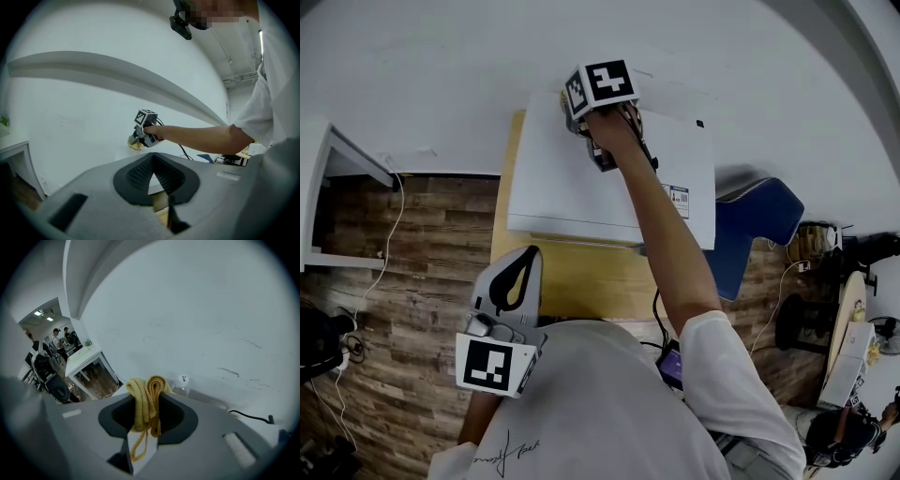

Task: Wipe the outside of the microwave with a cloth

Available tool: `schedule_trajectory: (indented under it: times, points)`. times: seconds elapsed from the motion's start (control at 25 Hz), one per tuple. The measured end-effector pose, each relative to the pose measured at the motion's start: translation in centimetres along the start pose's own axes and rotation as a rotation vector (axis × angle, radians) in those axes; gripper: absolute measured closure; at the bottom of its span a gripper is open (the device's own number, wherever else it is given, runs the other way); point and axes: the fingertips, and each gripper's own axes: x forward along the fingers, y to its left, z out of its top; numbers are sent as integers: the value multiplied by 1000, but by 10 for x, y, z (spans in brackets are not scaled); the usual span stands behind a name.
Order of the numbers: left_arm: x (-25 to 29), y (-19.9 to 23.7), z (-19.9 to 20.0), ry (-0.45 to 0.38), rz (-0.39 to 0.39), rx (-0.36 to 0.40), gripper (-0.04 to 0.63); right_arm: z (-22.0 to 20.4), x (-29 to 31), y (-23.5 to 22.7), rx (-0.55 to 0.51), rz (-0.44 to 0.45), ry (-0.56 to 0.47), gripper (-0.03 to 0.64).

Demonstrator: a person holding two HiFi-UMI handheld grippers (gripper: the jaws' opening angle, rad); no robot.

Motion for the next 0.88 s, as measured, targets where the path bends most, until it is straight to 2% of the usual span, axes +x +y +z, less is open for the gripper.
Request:
schedule_trajectory:
  times: [0.28,0.52,0.6,0.76,0.88]
  points:
    - [-6,8,0,-4,31,-5,604,11,14,33,-13,72,-7,502]
    - [-12,13,2,-9,58,-6,604,16,21,55,-51,90,-6,502]
    - [-12,15,1,-9,64,-7,604,17,23,64,-35,131,-6,502]
    - [-10,14,1,-5,62,-11,604,19,15,92,16,306,-10,502]
    - [-6,9,-1,-1,46,-7,604,25,-12,83,-17,299,-46,502]
